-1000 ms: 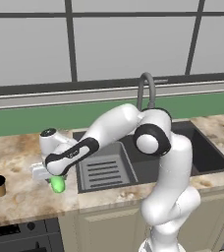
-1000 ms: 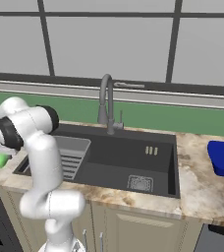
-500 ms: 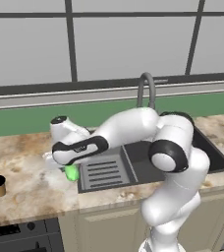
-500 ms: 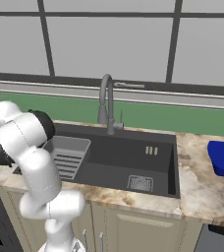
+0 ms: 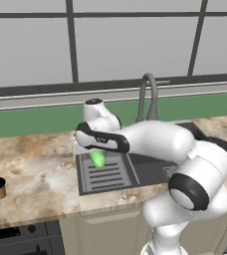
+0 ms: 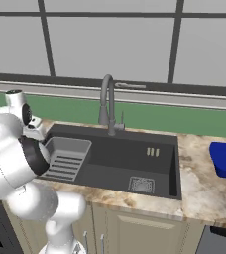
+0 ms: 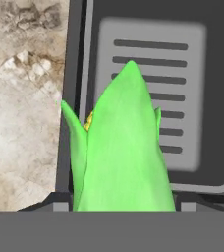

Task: Pick up all produce items and place them in the sink. Turn on the sink faucet to wash them. Then turn the sink off and put them in the tray.

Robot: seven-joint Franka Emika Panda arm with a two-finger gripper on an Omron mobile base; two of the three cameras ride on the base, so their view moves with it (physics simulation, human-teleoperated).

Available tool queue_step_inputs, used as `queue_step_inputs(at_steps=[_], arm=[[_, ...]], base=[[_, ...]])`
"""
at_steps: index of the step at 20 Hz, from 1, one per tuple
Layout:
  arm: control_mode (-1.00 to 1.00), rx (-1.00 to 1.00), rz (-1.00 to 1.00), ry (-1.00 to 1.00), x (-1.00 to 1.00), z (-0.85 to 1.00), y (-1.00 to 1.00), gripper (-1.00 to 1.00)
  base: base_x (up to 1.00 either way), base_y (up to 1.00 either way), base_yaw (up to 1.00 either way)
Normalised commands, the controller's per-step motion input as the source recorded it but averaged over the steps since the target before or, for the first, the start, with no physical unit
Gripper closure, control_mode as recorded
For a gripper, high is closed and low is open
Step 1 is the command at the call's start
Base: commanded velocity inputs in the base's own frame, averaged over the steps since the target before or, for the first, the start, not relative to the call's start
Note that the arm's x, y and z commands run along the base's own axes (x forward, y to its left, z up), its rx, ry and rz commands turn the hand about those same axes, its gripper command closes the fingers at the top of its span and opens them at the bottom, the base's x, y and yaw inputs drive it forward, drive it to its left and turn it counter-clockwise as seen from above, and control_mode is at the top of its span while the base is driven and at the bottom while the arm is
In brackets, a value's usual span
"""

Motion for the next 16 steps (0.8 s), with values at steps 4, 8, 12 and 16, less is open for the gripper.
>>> queue_step_inputs(at_steps=[4,8,12,16], arm=[[-1.0,0.05,0.0,0.0,0.01,0.05,-0.55,1.0],[-1.0,0.01,0.0,0.0,0.0,0.0,-0.06,1.0],[-1.0,0.0,0.0,0.0,-0.02,0.0,-0.01,1.0],[1.0,0.0,0.0,0.0,-0.1,-0.01,-0.05,1.0]], base=[[0.0,0.0,0.0],[0.0,0.0,0.0],[0.0,0.0,0.0],[-0.03,-0.03,0.0]])
